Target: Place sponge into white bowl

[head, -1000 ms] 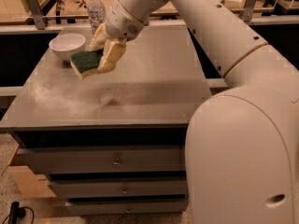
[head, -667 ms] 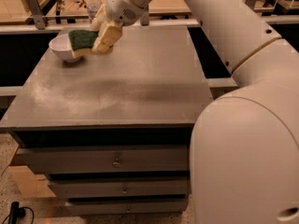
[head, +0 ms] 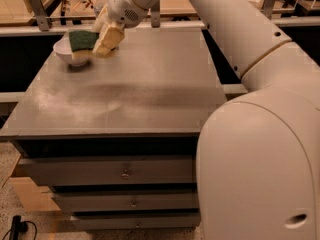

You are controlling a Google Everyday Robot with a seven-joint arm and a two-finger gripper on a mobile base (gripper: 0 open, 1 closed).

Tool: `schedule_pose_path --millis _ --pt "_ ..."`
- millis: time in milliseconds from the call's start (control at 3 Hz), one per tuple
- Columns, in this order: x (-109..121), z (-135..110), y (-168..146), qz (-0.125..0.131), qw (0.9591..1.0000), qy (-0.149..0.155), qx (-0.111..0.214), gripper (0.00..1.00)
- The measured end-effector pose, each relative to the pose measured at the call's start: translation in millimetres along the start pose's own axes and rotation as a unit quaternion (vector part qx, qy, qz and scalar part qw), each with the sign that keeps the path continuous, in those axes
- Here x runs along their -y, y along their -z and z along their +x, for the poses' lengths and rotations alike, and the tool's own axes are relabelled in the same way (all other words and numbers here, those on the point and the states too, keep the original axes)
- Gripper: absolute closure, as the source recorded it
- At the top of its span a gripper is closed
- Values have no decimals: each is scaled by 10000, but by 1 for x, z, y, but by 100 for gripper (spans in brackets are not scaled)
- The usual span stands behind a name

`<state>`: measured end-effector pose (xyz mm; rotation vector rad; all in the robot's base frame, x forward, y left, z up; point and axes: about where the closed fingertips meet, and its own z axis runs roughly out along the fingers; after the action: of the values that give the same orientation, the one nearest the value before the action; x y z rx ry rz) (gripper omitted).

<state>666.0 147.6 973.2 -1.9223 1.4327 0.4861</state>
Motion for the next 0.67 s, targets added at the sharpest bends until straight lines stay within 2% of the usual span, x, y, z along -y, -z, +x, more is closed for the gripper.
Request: schedule_pose_path --millis 333,667 --pt "0 0 -1 0 10000 -1 -2 100" --pt "19 2 -15 -13 9996 -180 -201 100"
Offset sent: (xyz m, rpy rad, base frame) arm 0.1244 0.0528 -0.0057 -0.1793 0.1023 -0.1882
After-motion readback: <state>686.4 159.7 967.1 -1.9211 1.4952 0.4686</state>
